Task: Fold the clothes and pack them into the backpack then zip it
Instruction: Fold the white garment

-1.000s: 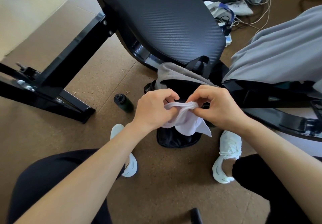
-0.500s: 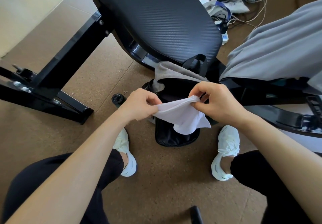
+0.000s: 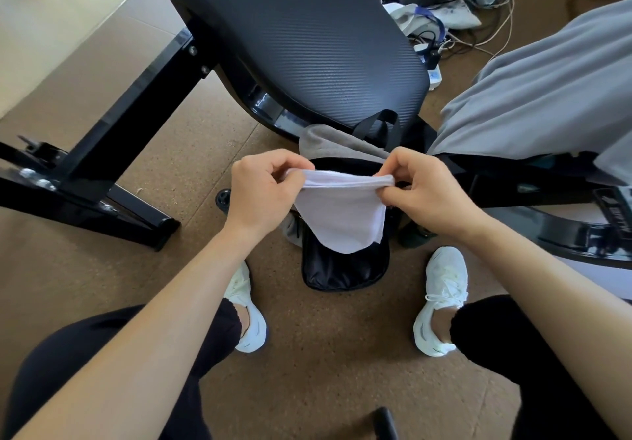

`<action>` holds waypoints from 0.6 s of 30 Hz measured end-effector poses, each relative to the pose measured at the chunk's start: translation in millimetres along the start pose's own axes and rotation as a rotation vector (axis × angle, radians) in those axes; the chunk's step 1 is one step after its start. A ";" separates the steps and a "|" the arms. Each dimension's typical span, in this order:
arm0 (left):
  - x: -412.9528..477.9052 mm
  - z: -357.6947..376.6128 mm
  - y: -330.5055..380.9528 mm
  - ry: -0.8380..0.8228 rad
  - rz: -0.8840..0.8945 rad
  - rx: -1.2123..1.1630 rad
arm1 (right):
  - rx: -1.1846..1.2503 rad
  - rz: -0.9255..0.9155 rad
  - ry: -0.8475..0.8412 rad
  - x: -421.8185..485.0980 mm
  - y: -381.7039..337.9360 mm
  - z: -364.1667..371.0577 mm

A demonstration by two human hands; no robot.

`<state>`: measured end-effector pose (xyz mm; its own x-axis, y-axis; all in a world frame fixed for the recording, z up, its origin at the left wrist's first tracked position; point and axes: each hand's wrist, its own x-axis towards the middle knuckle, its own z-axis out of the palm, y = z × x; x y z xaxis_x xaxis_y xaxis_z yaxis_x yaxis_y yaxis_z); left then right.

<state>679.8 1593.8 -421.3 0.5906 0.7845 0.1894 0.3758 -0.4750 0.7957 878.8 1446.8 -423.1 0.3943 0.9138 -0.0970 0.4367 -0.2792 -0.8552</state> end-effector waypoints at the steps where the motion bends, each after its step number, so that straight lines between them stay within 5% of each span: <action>1: 0.2 0.3 0.1 -0.021 -0.033 -0.002 | 0.019 0.037 -0.041 -0.3 -0.5 1.5; 5: 0.4 0.4 -1.7 -0.041 -0.116 -0.099 | 0.132 0.108 -0.101 -1.4 -3.8 4.8; 12: -2.1 4.3 2.4 -0.123 -0.055 -0.247 | -0.047 0.071 -0.209 -2.1 -8.7 7.9; 18: -10.3 17.5 0.9 -0.310 -0.145 -0.377 | 0.534 0.371 -0.084 -0.8 -13.4 10.3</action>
<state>686.6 1578.3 -432.5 0.7570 0.6494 -0.0719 0.2188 -0.1483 0.9644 864.4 1452.8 -416.7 0.3671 0.8111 -0.4553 -0.1867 -0.4152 -0.8904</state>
